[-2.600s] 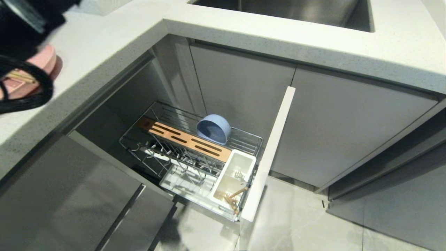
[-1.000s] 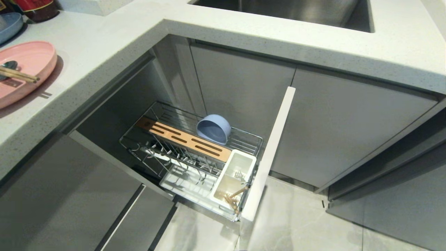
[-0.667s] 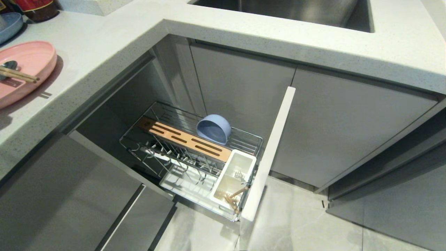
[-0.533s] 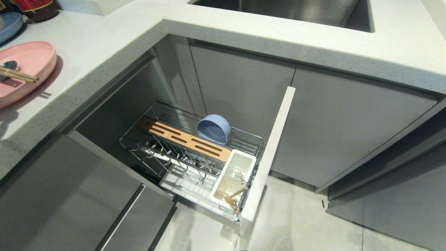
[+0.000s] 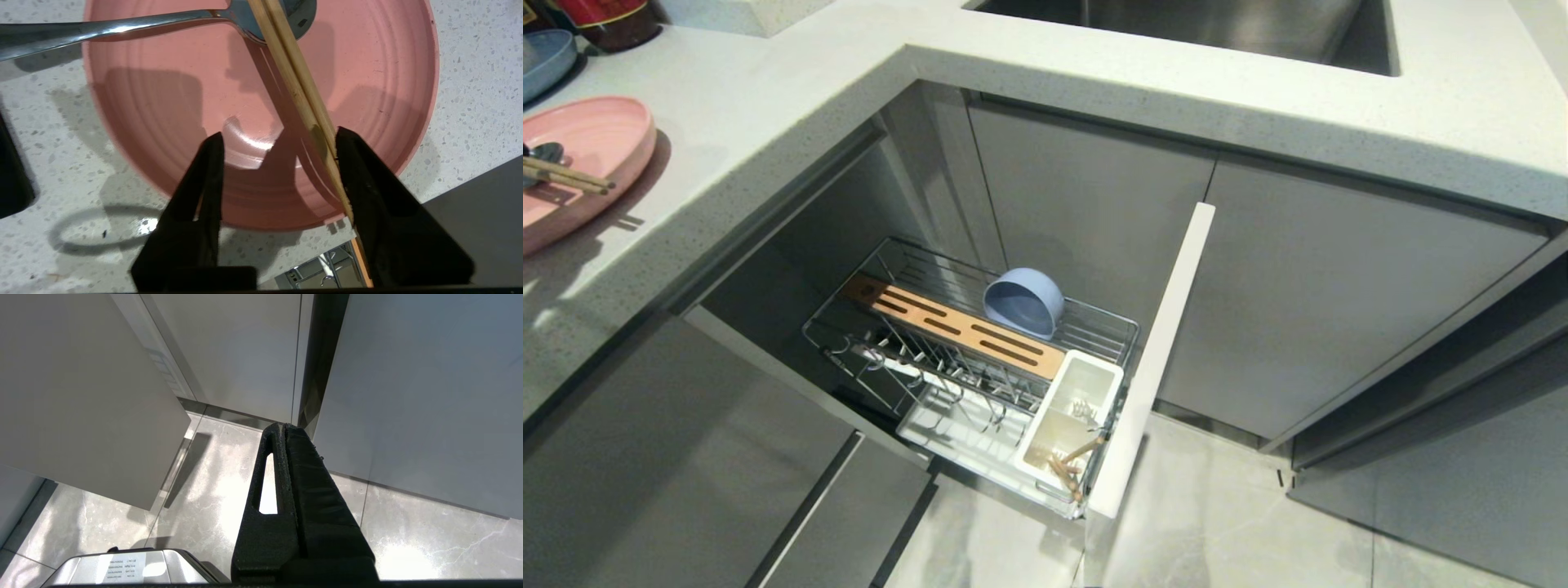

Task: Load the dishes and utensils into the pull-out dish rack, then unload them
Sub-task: Pick up the chopsticks and place it in the cupboard

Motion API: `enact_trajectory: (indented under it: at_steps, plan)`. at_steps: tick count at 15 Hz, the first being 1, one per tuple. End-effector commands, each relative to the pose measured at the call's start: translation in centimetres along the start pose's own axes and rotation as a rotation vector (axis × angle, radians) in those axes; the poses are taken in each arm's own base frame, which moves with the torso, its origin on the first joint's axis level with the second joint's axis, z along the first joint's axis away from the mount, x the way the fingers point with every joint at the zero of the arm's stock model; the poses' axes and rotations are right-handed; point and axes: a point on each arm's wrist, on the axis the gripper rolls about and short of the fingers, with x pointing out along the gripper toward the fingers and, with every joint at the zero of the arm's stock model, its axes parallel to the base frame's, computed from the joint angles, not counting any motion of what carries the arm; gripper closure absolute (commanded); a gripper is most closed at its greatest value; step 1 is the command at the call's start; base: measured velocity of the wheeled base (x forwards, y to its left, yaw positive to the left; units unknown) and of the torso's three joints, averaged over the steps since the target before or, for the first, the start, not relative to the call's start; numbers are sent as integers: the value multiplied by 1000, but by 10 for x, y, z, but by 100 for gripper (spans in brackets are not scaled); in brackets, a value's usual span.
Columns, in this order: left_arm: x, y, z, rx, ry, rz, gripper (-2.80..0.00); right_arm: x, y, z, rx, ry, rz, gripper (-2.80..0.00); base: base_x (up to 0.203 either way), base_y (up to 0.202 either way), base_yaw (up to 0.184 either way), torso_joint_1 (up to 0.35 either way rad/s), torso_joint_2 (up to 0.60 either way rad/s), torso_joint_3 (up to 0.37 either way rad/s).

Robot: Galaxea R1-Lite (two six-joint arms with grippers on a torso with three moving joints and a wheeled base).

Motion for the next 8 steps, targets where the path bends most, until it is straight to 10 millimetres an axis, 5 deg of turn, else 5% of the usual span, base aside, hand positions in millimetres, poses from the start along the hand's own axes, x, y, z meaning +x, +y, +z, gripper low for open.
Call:
enact_trajectory:
  at_steps: [1,8]
  plan:
    - [9,-4,-2,7,17,9,-280,0,0,0,0,-5,0,0,0,0,0,0,0,0]
    - [28,-13,-5,16,31,20,-280,0,0,0,0,-5,0,0,0,0,0,0,0,0]
